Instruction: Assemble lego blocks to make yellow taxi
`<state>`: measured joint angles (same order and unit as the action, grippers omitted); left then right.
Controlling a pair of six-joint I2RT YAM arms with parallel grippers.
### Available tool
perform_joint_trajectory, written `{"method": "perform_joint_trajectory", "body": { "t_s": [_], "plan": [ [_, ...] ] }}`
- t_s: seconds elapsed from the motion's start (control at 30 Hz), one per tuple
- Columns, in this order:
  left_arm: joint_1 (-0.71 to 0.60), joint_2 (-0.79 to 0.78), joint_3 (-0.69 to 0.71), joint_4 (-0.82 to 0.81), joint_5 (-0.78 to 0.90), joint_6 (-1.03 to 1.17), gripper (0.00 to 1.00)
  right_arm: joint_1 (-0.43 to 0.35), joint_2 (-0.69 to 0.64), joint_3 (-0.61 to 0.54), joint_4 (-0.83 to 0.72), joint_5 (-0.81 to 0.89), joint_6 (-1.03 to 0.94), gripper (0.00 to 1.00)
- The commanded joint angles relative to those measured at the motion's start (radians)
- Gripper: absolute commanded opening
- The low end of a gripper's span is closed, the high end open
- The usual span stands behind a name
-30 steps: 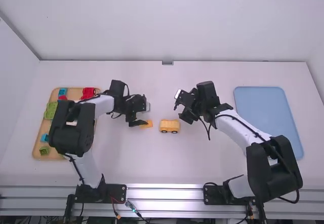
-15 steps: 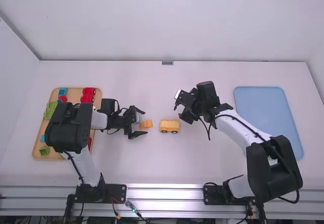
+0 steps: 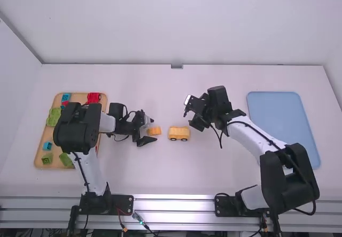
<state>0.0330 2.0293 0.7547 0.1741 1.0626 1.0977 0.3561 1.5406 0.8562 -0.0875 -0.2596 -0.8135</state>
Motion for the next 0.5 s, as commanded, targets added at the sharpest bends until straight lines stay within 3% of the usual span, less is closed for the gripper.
{"method": "perform_joint_trajectory", "body": {
  "t_s": [0.0,0.07,0.1,0.3,0.37,0.4,0.43,0.47],
  "plan": [
    [0.006,0.019,-0.005,-0.016,-0.006,0.063,0.93,-0.003,-0.011,0.014,-0.003,-0.009,0.002,0.99],
    [0.005,0.019,-0.014,-0.007,-0.016,0.062,0.86,-0.003,-0.011,0.014,-0.003,-0.008,0.002,0.99],
    [0.005,0.019,-0.022,0.002,-0.021,0.062,0.77,-0.003,-0.011,0.014,-0.002,-0.008,0.002,0.99],
    [-0.006,0.019,-0.067,0.083,-0.032,0.059,0.75,-0.003,-0.011,0.014,-0.003,-0.008,0.002,0.99],
    [-0.007,0.019,-0.080,0.109,-0.032,0.059,0.66,-0.003,-0.011,0.014,-0.003,-0.008,0.002,0.99],
    [-0.006,0.019,-0.090,0.132,-0.032,0.059,0.41,-0.003,-0.011,0.014,-0.003,-0.008,0.002,0.99],
    [-0.006,0.019,-0.096,0.144,-0.031,0.058,0.33,-0.003,-0.011,0.014,-0.003,-0.008,0.002,0.99],
    [-0.007,0.019,-0.102,0.155,-0.032,0.057,0.34,-0.003,-0.011,0.014,-0.003,-0.009,0.002,0.99]
  ]
}}
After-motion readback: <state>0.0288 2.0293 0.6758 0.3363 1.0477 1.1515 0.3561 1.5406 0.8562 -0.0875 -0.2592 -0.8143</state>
